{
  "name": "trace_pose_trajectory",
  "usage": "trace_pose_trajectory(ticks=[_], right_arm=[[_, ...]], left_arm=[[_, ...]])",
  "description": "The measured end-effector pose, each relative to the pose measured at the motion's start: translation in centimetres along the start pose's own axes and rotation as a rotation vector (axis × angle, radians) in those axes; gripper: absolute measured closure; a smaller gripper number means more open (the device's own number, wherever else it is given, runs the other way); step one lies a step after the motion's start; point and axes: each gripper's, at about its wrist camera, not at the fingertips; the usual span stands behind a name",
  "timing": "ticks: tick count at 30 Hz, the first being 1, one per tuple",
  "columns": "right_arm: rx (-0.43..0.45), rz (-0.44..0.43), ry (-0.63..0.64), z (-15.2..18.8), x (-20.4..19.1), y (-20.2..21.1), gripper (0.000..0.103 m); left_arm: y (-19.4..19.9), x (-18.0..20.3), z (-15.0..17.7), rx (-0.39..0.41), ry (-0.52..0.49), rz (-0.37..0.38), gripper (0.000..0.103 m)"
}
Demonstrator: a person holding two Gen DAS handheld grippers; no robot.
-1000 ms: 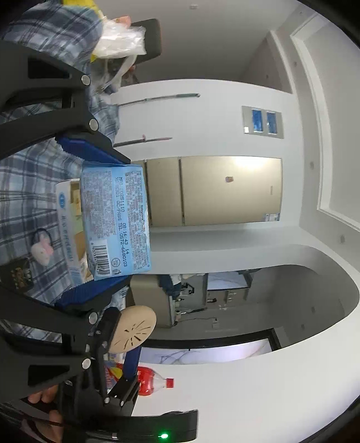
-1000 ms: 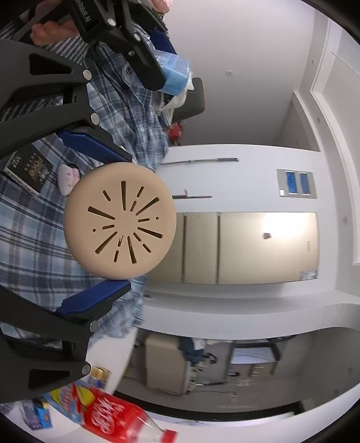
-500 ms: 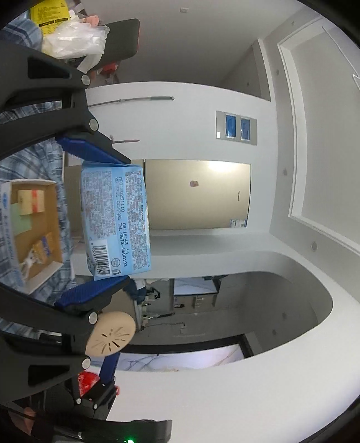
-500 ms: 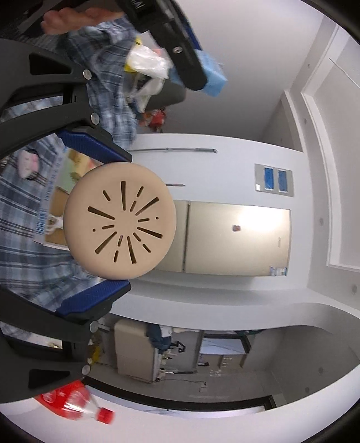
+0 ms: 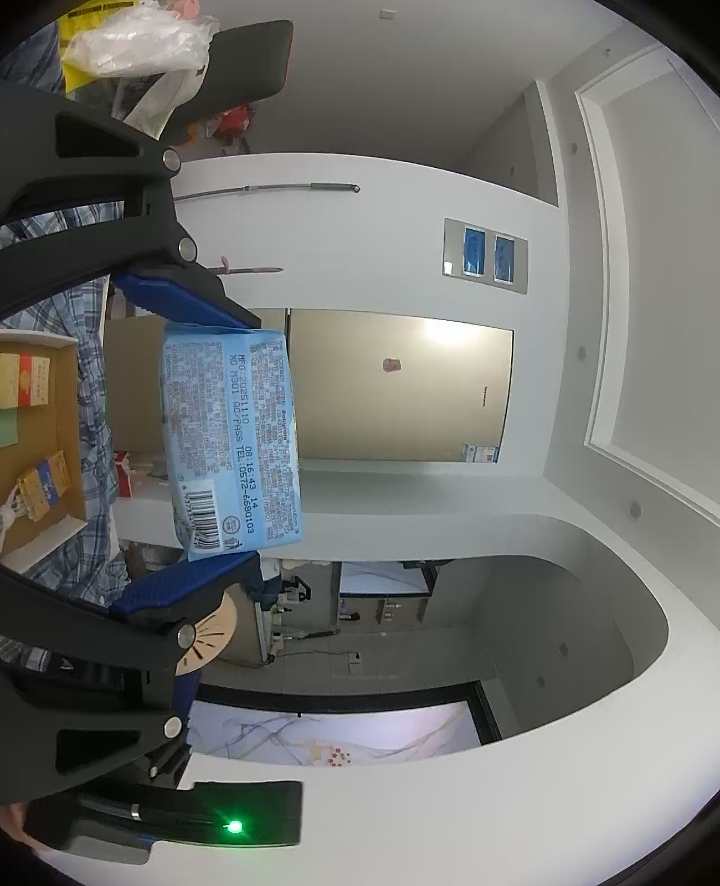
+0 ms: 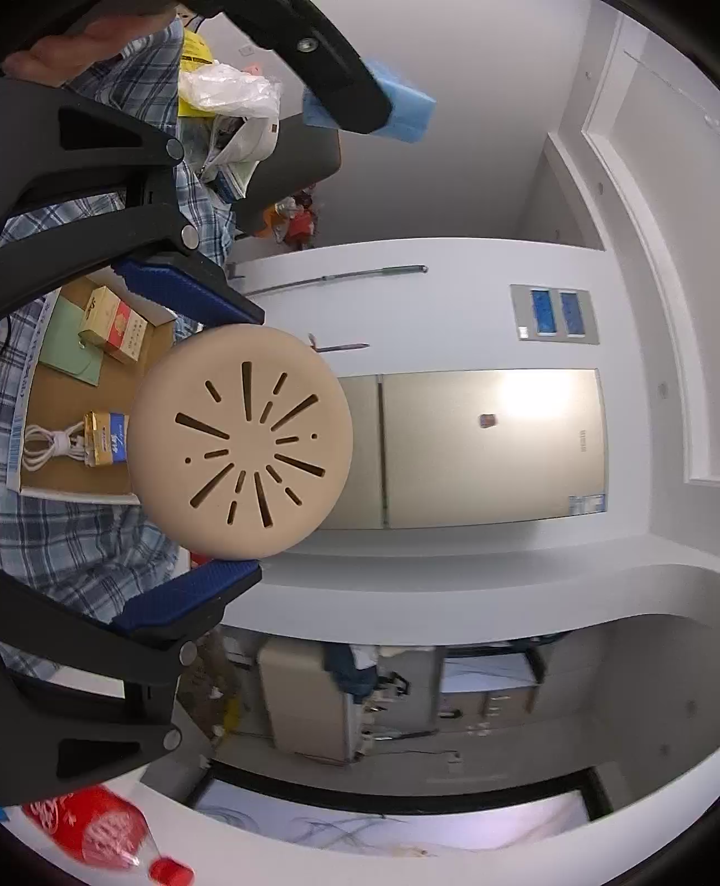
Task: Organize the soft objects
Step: 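Lift the disc with the right gripper while the left gripper lifts the blue packet toward the box, then open the right gripper to drop the disc in the box while the left gripper releases the packet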
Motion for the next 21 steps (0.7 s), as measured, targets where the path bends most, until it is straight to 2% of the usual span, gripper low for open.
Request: trace_pose_trajectory(ticks=[3,9,18,21], right_arm=[[-0.010,0.011,0.001,0.8,0.2,-1.2,0.021],[-0.075,0.015,-0.040,3.5,1.2,-4.0,0.021],[-0.285,0.000,-0.055,8.5,1.9,-8.3,0.021],[-0.346,-0.013,-0.079,9.5,2.5,-9.2,0.021]], left_arm=[[-1.7,-0.4,0.9,-0.027,0.003,-0.016,0.026],[-5.3,-1.6,4.1,-0.151,-0.012,-0.044,0.026],[-10.6,-3.0,8.9,-0.396,-0.043,-0.063,0.026],[-11.7,-2.7,10.3,-0.472,-0.094,-0.117,0.026]])
Point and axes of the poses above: each gripper's, at about its wrist camera, not at the fingertips, and y roughly against the way its jaws point, x to its right, z to its underside, and after that the axes turned 11 degrees about -z, right-handed
